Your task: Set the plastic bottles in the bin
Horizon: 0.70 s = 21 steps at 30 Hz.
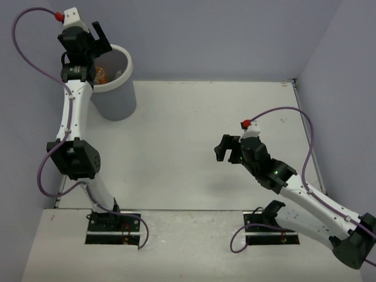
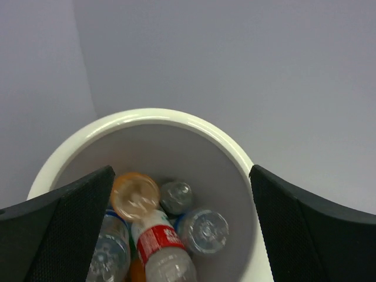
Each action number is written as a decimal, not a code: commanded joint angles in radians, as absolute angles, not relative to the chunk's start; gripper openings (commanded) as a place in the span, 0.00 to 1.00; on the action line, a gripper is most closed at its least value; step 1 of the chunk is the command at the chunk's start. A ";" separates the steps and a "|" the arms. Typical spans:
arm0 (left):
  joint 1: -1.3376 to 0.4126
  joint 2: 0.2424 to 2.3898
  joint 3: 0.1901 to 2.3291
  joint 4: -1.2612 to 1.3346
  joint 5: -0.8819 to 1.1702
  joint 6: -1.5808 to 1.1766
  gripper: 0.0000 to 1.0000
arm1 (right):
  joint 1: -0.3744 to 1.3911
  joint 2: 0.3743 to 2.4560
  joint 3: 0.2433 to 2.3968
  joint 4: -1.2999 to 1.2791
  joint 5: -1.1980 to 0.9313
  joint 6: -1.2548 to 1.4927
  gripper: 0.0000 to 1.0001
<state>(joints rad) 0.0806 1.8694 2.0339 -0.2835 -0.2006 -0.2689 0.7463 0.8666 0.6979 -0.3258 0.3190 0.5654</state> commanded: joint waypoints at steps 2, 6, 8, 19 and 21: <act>0.077 1.607 1.906 -0.340 0.154 -0.329 1.00 | 0.729 0.847 0.744 -0.399 0.385 0.692 0.99; -0.009 1.409 1.651 -0.308 0.187 -0.363 1.00 | 0.690 0.838 0.733 -0.429 0.378 0.732 0.99; -0.116 1.283 1.394 -0.227 0.125 -0.378 1.00 | 0.652 0.830 0.725 -0.431 0.354 0.739 0.99; -0.293 0.709 0.574 -0.029 0.051 -0.572 1.00 | 0.531 0.759 0.603 -0.437 0.406 0.798 0.99; -0.293 0.707 0.560 -0.044 0.037 -0.571 1.00 | 0.532 0.747 0.601 -0.434 0.405 0.813 0.99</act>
<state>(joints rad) -0.2955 0.7293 0.5992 -0.1127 0.0785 -0.5176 0.5316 0.7840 0.6158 -0.4418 0.3464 0.7568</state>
